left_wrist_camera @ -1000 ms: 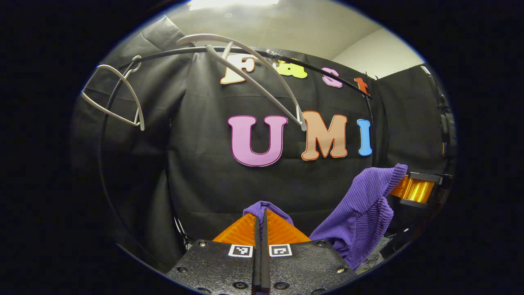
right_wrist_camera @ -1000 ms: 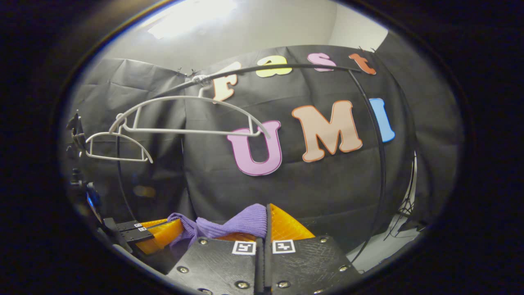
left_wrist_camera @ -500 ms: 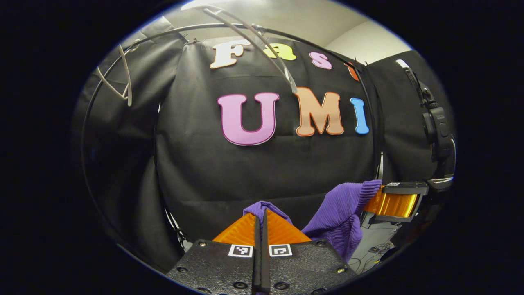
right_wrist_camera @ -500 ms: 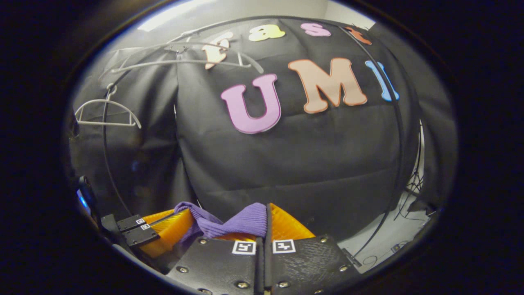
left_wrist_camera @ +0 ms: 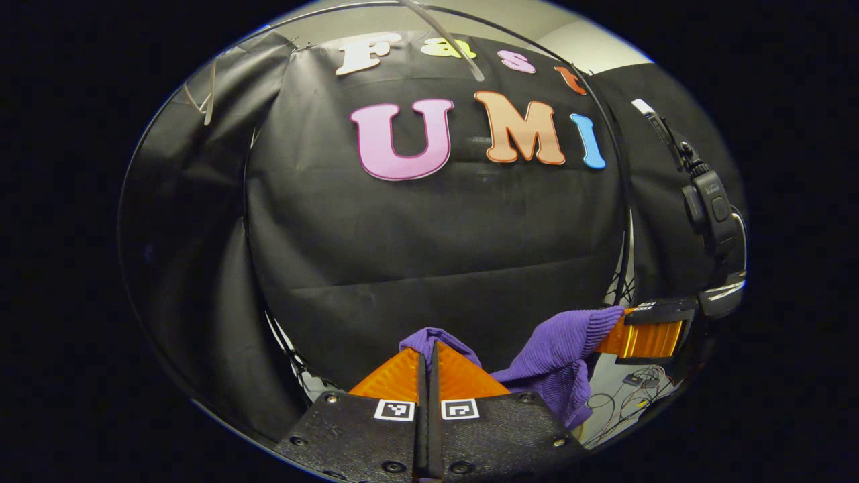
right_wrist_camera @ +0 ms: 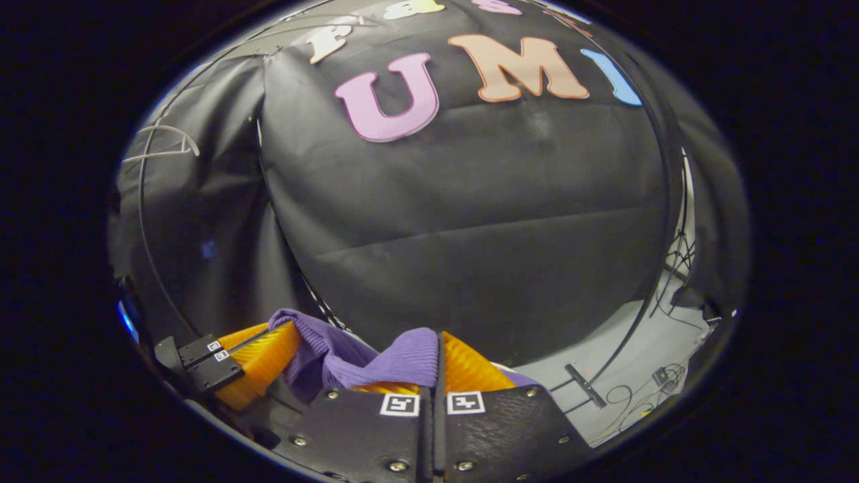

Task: Grasp the clothes on the hanger with both hands and then place them into the laundry hamper below.

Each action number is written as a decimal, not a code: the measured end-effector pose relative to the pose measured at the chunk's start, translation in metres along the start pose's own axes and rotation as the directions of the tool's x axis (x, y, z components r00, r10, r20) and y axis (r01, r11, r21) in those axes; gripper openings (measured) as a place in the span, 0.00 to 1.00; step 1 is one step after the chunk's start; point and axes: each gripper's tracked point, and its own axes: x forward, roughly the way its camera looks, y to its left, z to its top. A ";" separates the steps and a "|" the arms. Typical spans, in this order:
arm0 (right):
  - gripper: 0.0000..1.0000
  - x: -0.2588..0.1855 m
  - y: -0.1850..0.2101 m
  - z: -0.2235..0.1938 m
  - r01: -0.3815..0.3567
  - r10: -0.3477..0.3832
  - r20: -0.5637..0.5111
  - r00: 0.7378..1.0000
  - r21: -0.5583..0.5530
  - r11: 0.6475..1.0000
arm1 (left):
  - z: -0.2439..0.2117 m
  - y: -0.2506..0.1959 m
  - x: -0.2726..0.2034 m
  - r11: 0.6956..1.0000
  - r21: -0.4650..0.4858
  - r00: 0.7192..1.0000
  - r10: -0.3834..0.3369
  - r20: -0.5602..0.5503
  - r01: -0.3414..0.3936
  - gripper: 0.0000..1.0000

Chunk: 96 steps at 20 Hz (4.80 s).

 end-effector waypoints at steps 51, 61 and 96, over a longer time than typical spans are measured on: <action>0.99 -0.172 -0.015 0.092 0.087 -0.067 0.173 0.983 -0.109 0.990 | 0.092 -0.015 -0.093 0.994 0.024 0.992 0.112 -0.050 -0.110 0.97; 0.99 -0.225 -0.014 0.158 0.109 -0.074 0.287 0.955 -0.107 0.988 | 0.189 0.008 -0.145 0.989 -0.030 0.986 0.148 0.074 -0.146 1.00; 0.93 -0.288 0.030 0.318 -0.014 0.108 0.461 0.881 -0.202 0.979 | 0.359 0.041 -0.184 0.979 -0.192 0.931 0.131 0.339 -0.068 0.92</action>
